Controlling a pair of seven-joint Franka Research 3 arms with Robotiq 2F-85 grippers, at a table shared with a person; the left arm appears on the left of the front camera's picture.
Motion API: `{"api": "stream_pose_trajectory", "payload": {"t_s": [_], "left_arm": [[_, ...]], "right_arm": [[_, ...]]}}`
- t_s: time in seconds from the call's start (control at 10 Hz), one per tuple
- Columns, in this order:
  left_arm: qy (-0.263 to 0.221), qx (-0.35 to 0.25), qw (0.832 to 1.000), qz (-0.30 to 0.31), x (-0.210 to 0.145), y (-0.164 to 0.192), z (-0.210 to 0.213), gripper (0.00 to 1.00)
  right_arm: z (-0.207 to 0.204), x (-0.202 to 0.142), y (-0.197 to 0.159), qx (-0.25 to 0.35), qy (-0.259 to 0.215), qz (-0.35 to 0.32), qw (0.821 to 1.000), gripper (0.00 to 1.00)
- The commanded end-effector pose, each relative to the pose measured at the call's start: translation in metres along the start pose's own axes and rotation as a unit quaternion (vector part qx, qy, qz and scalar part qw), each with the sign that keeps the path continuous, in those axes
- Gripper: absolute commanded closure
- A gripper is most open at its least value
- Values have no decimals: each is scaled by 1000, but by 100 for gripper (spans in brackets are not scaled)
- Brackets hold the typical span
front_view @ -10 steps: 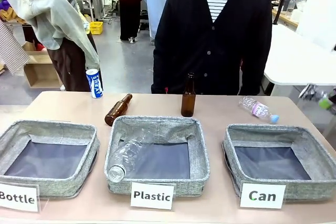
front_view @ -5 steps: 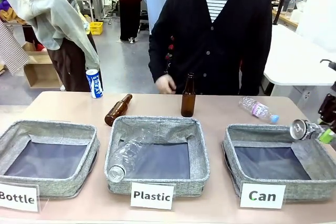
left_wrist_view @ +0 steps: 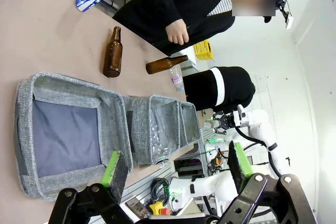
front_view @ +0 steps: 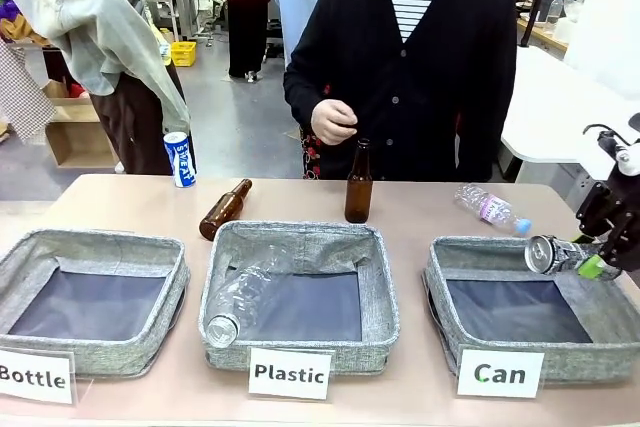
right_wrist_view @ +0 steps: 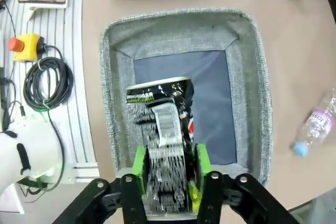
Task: Sort the can waste into the basket.
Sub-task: Pick up the can waste from the table and place it in the right Fabric basket.
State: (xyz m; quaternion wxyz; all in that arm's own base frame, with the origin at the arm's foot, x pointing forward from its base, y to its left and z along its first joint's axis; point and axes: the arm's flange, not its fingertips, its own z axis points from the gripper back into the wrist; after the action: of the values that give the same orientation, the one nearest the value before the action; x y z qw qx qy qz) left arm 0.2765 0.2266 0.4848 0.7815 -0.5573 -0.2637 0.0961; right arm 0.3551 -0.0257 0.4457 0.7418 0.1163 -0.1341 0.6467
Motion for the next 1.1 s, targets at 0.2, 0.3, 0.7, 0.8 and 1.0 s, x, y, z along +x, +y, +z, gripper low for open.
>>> {"api": "stream_pose_trajectory", "payload": {"t_s": [0.2, 0.3, 0.7, 0.8, 1.0], "left_arm": [[2, -4, 1000, -10, 0, -2, 1, 0], [2, -4, 1000, -10, 0, -2, 1, 0], [2, -4, 1000, -10, 0, -2, 1, 0], [2, -4, 1000, -10, 0, -2, 1, 0], [2, -4, 1000, -10, 0, -2, 1, 0]], "right_arm": [[-4, 4, 1, -12, -13, -21, 1000, 0], [-3, 5, -1, -7, -14, -38, 999, 0], [4, 12, -10, 20, -79, -212, 974, 0], [12, 26, -17, 54, -206, -413, 886, 0], [26, 22, -33, 147, -297, -586, 740, 0]]}}
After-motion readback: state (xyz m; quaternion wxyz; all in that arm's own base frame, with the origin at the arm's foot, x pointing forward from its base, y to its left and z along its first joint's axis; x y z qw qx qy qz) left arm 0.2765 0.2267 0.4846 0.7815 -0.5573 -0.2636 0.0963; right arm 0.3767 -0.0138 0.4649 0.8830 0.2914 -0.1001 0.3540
